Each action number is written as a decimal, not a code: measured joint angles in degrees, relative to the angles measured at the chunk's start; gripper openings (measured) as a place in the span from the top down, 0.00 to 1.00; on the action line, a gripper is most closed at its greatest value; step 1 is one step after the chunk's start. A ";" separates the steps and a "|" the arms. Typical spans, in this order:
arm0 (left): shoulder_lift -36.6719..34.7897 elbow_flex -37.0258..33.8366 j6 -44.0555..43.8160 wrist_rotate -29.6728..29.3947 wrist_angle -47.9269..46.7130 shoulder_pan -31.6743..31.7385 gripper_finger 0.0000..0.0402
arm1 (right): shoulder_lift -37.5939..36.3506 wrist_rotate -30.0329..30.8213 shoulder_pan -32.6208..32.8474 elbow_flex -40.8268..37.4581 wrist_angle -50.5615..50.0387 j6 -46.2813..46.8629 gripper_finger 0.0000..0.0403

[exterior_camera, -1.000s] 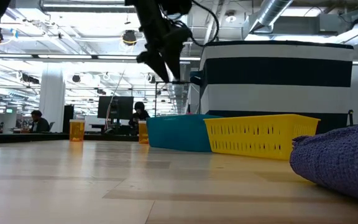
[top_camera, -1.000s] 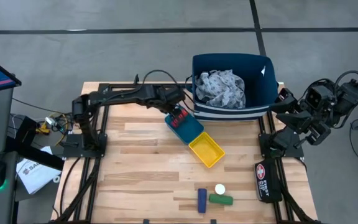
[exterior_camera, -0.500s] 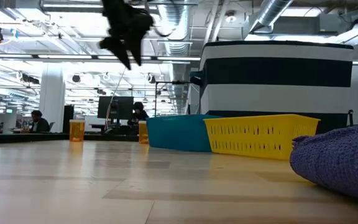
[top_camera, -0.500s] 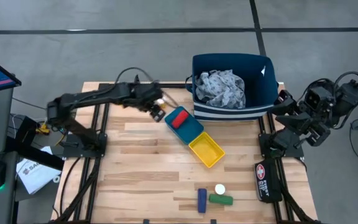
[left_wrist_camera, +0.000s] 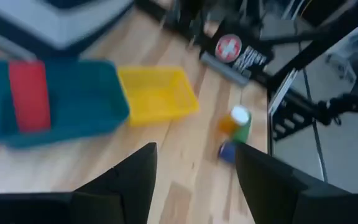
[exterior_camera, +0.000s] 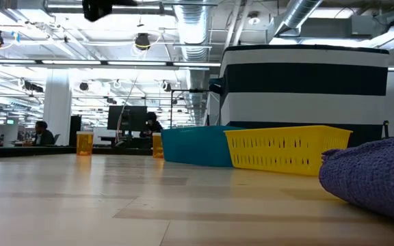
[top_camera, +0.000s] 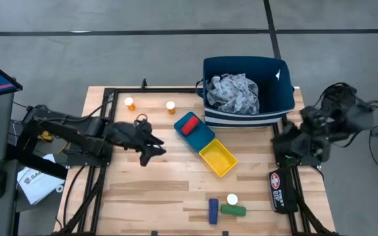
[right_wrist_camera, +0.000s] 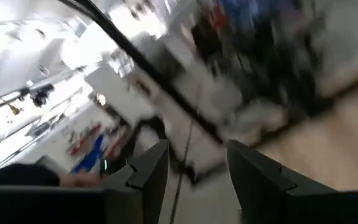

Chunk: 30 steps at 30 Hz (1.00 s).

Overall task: Pick & Place Medicine items
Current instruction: Put the green bandage into the blue bin

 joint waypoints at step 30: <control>-0.22 0.11 13.13 -7.64 13.84 -2.80 0.44 | 39.99 -22.66 10.02 -0.02 -19.70 38.94 0.41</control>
